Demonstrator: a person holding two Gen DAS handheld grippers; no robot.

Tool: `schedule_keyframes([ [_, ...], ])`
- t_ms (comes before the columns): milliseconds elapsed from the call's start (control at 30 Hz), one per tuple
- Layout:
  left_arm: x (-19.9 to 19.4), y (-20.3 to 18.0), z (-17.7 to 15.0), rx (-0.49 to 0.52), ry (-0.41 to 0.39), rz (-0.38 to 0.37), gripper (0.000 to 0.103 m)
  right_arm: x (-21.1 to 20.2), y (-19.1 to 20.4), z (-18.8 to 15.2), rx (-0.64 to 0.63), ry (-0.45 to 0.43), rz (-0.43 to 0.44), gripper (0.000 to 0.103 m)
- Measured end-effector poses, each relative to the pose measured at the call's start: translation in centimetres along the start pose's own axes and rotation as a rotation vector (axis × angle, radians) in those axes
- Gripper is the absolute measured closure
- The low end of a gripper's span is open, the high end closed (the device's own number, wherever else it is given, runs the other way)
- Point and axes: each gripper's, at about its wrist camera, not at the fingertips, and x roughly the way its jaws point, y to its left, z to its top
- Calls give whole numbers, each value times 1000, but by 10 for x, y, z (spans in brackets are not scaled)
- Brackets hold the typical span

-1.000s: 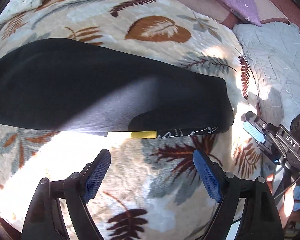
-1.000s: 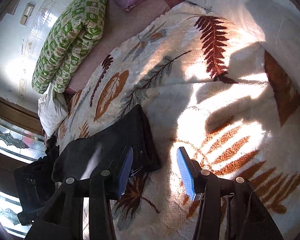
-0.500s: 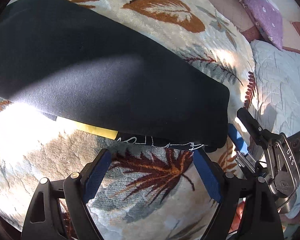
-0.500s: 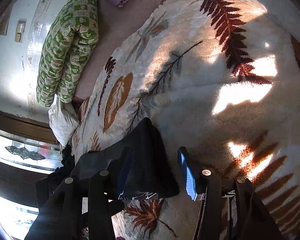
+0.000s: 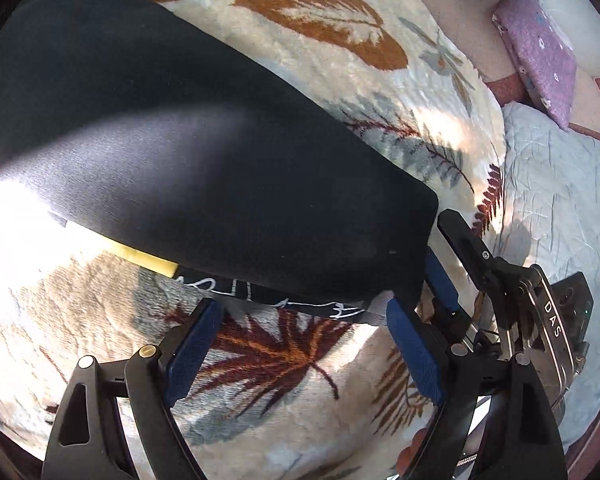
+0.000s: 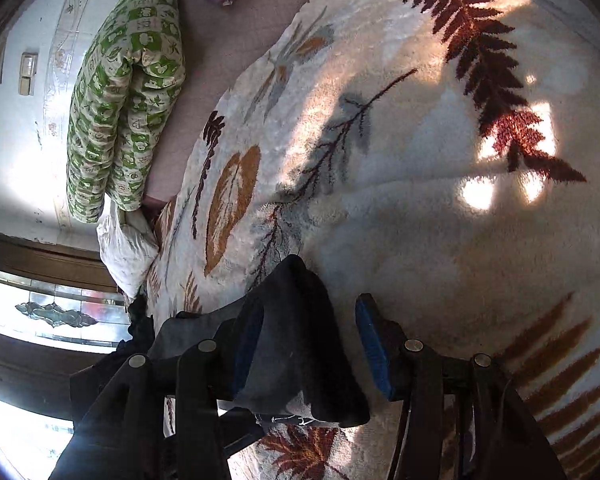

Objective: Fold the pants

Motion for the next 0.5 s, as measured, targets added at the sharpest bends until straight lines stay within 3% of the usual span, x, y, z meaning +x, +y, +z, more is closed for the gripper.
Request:
schedule_keyframes([
  [200, 10, 11, 8, -118, -27, -47, 20, -9, -8, 0, 19, 4, 31, 52],
  [300, 12, 12, 19, -149, -35, -75, 35, -11, -14, 1, 38, 12, 40, 52],
  [500, 14, 24, 11, -192, -9, -128, 38, -1, -16, 9, 72, 53, 75, 48],
])
